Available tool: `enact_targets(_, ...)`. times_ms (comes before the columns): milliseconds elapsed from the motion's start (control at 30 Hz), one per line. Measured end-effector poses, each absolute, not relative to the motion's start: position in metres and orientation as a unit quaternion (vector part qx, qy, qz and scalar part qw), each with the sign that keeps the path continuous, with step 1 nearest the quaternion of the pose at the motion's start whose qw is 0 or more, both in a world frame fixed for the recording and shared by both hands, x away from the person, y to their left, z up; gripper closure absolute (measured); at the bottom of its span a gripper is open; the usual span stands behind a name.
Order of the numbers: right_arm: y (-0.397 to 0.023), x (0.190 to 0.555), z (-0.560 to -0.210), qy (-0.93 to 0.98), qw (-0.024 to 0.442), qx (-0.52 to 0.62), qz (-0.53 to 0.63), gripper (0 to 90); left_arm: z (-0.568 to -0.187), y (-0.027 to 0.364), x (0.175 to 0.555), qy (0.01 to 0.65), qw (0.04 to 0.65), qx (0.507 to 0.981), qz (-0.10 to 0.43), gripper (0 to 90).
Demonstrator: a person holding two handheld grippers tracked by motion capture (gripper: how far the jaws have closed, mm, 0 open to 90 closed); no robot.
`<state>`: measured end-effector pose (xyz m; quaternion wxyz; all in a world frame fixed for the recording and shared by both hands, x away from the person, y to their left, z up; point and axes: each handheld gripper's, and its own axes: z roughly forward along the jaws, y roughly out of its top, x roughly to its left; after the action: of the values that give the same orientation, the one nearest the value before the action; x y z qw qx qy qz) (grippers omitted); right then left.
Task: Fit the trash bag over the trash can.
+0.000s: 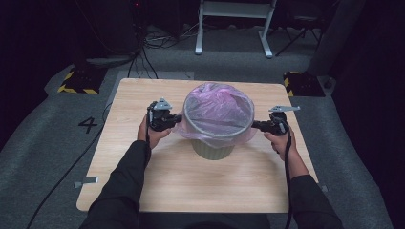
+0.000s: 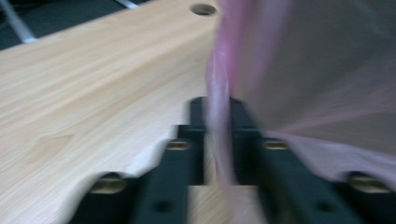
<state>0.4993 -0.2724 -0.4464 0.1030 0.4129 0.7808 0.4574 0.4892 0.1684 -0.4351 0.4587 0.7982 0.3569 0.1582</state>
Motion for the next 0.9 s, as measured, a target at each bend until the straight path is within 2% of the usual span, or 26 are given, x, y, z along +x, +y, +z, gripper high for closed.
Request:
enact_targets(133, -0.284, 0.491, -0.434, 0.767, 0.150, 0.399, 0.480, 63.2, -0.423, 0.181, 0.476, 0.355, 0.460, 0.787, 0.205, 49.1)
enact_targets(233, -0.294, 0.483, -0.421, 0.763, 0.171, 0.379, 0.495, 54.4, -0.414, 0.191, 0.464, 0.349, 0.458, 0.784, 0.232, 32.3)
enact_targets(333, -0.300, 0.472, -0.409, 0.767, 0.182, 0.354, 0.503, 44.6, -0.409, 0.205, 0.460, 0.344, 0.468, 0.784, 0.220, 26.0)
enact_targets(533, -0.295, 0.450, -0.392, 0.793, 0.197, 0.284, 0.501, 32.9, -0.399, 0.225, 0.445, 0.336, 0.488, 0.775, 0.220, 20.9)
enact_targets(667, -0.281, 0.433, -0.391, 0.811, 0.186, 0.237, 0.502, 25.9, -0.393, 0.222, 0.432, 0.320, 0.499, 0.773, 0.225, 18.9)
enact_targets(833, -0.259, 0.423, -0.396, 0.836, 0.199, 0.212, 0.465, 18.9, -0.391, 0.204, 0.416, 0.280, 0.510, 0.787, 0.205, 17.1)
enact_targets(900, -0.254, 0.423, -0.397, 0.837, 0.216, 0.214, 0.454, 19.6, -0.395, 0.194, 0.407, 0.265, 0.515, 0.793, 0.192, 16.3)
